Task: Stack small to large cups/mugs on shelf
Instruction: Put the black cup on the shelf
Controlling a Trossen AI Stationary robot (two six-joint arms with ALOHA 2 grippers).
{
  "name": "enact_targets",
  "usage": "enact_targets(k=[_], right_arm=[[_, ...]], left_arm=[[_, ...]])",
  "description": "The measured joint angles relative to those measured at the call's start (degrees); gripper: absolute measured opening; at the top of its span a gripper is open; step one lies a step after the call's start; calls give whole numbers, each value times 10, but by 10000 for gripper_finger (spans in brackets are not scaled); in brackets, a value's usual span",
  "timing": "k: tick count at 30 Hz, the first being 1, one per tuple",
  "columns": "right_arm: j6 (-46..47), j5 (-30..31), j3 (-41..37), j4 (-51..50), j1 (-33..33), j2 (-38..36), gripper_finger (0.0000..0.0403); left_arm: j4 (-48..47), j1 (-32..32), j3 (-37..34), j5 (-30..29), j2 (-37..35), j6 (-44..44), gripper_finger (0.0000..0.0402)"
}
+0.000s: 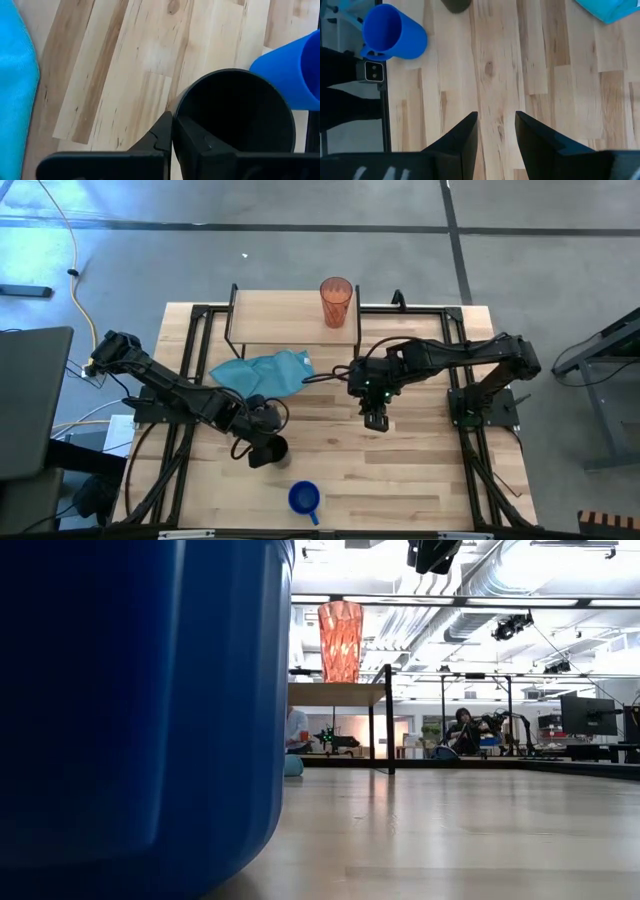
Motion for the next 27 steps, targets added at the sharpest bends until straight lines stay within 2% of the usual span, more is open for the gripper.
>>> enact_targets(k=[5,11,21,27], right_arm=[[-3,15,0,0,0,0,122],[-14,27,0,0,0,0,122],[-15,27,0,0,1,0,122],[-15,27,0,1,1,0,122]], left_arm=[[-71,29,45,9,0,6,2],[-170,88,132,8,0,59,1],[-262,228,263,8,0,184,0],[-279,331,327,8,0,242,0]])
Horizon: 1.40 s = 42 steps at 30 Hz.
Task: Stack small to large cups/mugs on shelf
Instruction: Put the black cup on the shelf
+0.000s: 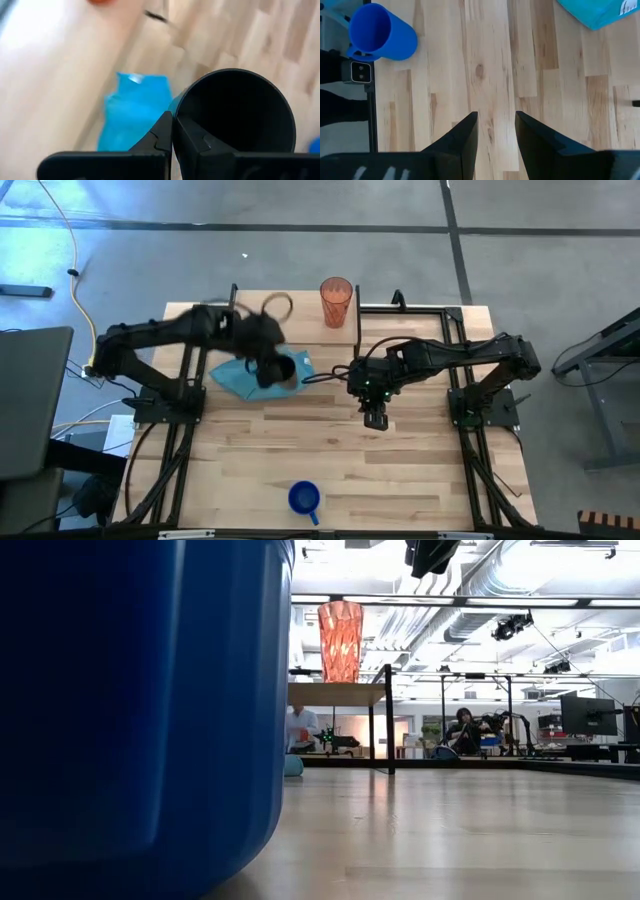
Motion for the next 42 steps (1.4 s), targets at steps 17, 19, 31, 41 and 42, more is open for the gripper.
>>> enact_targets(k=[17,19,31,41,42], right_arm=[[25,28,0,17,17,0,122],[34,36,0,17,21,0,122],[50,63,0,17,46,0,122],[48,77,0,17,48,0,122],[48,77,0,17,48,0,122]], left_arm=[[3,198,155,-15,100,106,0],[-3,216,172,-15,119,112,0],[-26,279,194,19,173,122,0],[-18,281,194,48,173,120,0],[-18,281,194,51,173,120,0]])
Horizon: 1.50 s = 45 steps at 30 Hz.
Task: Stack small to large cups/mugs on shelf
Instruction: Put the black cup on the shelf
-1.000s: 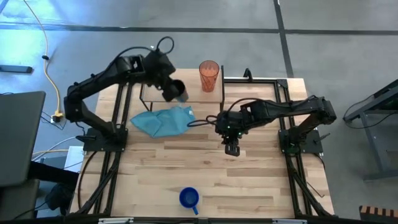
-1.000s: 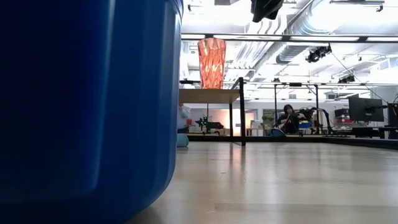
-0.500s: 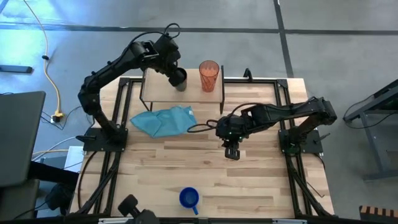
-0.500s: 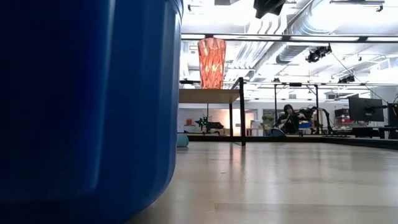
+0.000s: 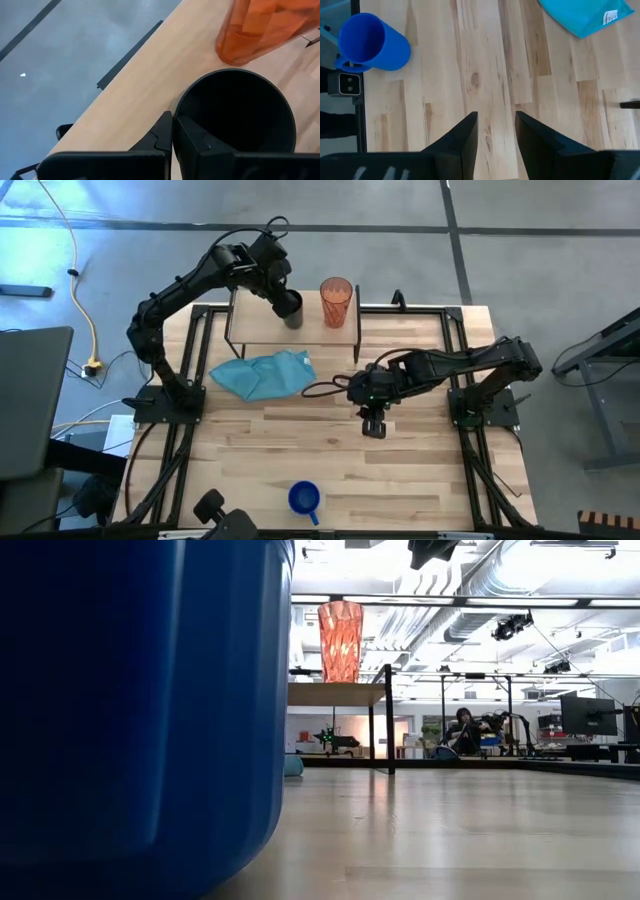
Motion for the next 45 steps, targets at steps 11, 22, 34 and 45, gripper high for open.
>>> enact_targets(k=[11,22,34,45], right_arm=[[15,-1,0,0,3,0,122],[26,4,0,3,20,0,122],[29,5,0,3,19,0,122],[27,6,0,3,19,0,122]], left_arm=[[1,0,0,2,0,0,0],[-4,0,0,-13,0,-1,0],[-3,0,0,-24,0,-1,0],[-3,0,0,-36,0,2,2]])
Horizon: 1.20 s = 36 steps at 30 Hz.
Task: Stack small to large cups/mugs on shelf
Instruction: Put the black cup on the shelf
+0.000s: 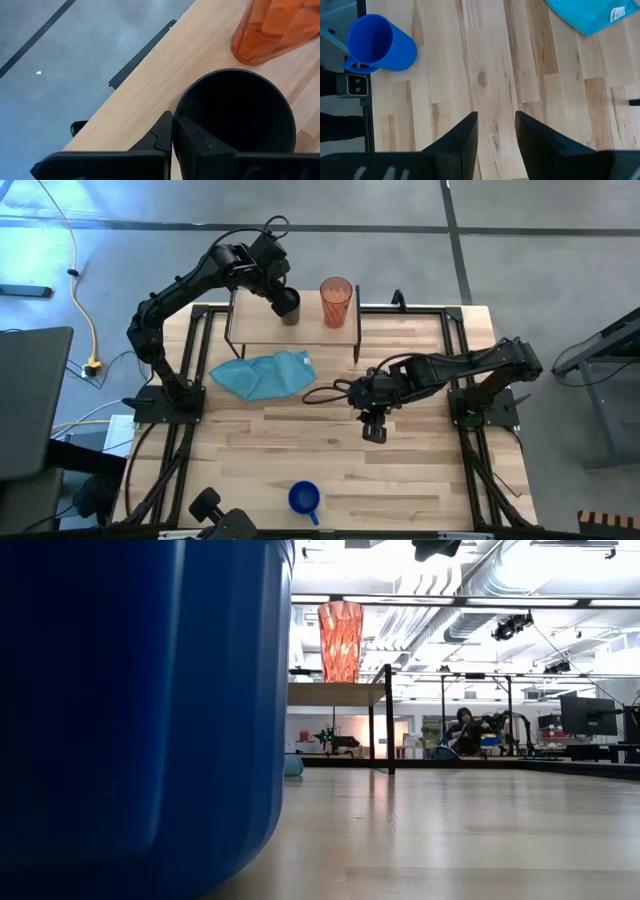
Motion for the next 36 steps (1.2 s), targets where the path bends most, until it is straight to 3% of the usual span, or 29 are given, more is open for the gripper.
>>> enact_targets(k=[36], right_arm=[[4,2,0,0,8,0,122]], left_arm=[[-4,0,0,26,28,-5,46]])
